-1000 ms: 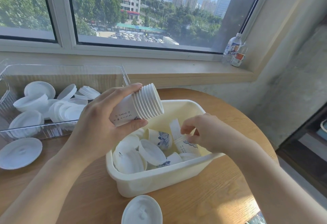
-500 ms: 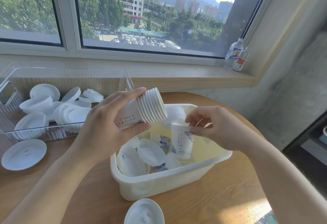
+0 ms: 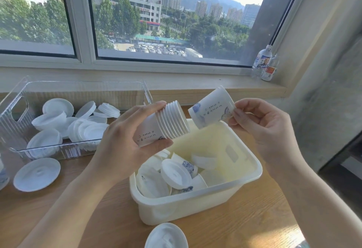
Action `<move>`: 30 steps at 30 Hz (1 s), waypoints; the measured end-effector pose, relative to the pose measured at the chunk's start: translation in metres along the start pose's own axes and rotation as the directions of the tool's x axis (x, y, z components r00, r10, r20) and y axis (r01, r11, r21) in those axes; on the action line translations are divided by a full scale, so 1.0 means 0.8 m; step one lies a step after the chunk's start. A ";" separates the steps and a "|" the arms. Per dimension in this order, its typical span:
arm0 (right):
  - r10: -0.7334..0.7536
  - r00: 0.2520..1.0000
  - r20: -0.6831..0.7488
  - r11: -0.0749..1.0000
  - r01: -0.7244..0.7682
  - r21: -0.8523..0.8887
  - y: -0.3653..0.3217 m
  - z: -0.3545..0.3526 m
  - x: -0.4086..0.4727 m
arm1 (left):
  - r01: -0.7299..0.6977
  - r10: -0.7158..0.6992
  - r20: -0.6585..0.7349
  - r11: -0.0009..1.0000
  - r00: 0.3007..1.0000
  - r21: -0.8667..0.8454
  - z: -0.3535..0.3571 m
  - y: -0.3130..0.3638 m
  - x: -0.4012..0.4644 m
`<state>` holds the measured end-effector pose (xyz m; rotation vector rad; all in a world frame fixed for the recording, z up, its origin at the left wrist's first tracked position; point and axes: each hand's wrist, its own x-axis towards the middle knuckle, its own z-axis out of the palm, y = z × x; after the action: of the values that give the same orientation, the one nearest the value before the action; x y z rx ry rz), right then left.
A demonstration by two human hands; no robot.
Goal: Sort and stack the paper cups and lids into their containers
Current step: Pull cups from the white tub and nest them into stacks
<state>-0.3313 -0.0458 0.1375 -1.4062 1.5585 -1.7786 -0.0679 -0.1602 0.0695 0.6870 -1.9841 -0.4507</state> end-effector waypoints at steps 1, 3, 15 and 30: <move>0.001 1.000 -0.008 1.000 -0.001 0.029 0.000 0.002 -0.001 | -0.002 0.002 0.003 1.000 1.000 0.003 0.000 -0.001 0.000; 0.018 1.000 0.026 0.995 -0.020 0.097 -0.001 0.009 -0.004 | -0.008 0.008 0.006 1.000 1.000 0.006 0.001 -0.002 0.000; 0.042 0.960 0.277 0.998 -0.026 -0.062 0.005 0.055 -0.019 | -0.016 0.016 -0.009 1.000 1.000 -0.002 0.001 0.002 0.001; -0.068 0.887 0.457 0.998 0.069 0.014 -0.047 0.119 -0.037 | 0.089 -0.074 -0.221 0.994 0.972 0.059 -0.066 0.055 -0.053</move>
<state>-0.2263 -0.0591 0.1475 -1.7449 1.2698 -1.3405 -0.0174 -0.1009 0.0918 0.8280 -1.7749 -0.3412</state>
